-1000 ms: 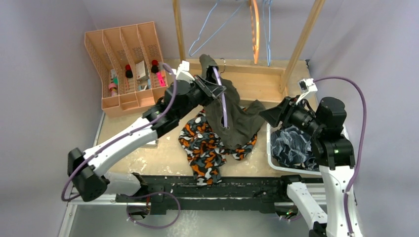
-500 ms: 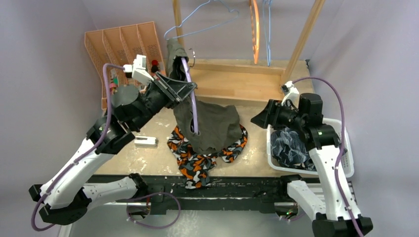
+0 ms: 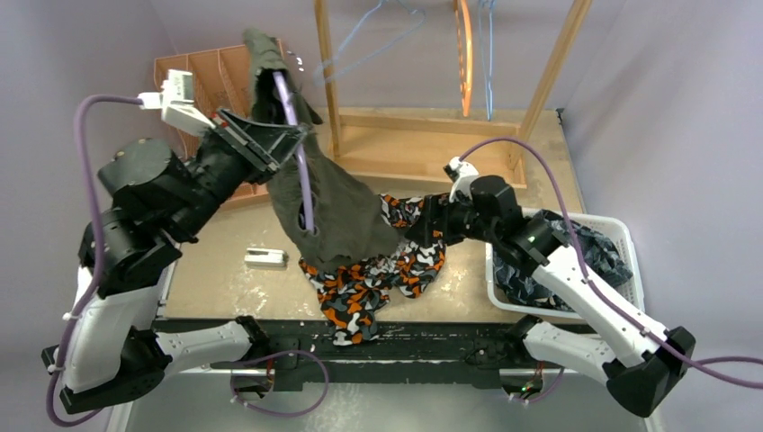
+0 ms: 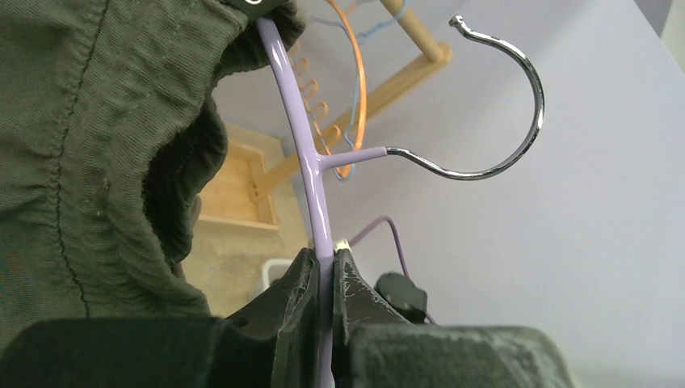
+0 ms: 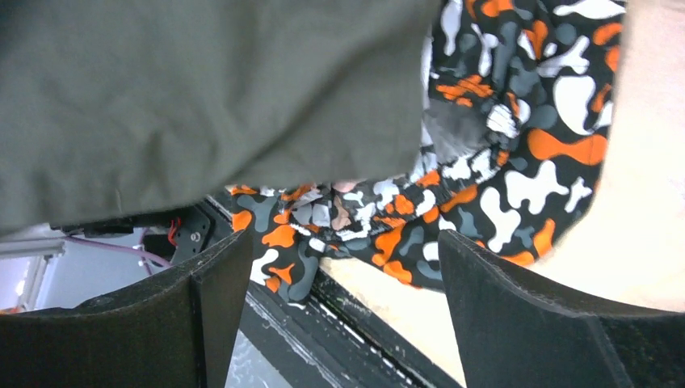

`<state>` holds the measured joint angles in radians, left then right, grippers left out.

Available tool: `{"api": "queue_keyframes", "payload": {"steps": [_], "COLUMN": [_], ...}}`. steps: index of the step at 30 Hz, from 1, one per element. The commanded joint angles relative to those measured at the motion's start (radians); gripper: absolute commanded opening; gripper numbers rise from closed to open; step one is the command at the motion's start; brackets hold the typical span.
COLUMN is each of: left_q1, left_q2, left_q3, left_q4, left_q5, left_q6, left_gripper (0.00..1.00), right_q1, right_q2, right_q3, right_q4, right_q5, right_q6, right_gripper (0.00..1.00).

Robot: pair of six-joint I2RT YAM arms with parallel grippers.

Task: Remove the shorts from the hanger
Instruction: Pick up the shorts at the center of the board.

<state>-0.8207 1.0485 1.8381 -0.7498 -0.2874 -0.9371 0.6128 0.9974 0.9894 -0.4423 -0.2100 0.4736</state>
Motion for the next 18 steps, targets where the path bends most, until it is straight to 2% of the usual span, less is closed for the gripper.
{"api": "queue_keyframes", "payload": {"steps": [1, 6, 10, 18], "left_q1": [-0.001, -0.001, -0.001, -0.001], "left_q2": [-0.025, -0.037, -0.067, -0.155], "left_q3": [0.139, 0.217, 0.217, 0.027], "left_q4": [-0.023, -0.124, -0.172, -0.186], "left_q5": [-0.209, -0.311, -0.338, -0.319], "left_q6": [0.149, 0.196, 0.190, 0.120], "left_gripper": [0.00, 0.00, 0.00, 0.00], "right_q1": [0.126, 0.276, 0.375, 0.495], "right_q2": [0.032, 0.160, 0.291, 0.588], "right_q3": [-0.054, -0.045, 0.038, 0.246], "right_q4": [0.146, 0.203, 0.225, 0.125], "right_q5": [0.142, 0.256, 0.383, 0.617], "right_q6": [0.054, 0.091, 0.115, 0.182], "right_gripper": [0.88, 0.99, 0.99, 0.99]}}
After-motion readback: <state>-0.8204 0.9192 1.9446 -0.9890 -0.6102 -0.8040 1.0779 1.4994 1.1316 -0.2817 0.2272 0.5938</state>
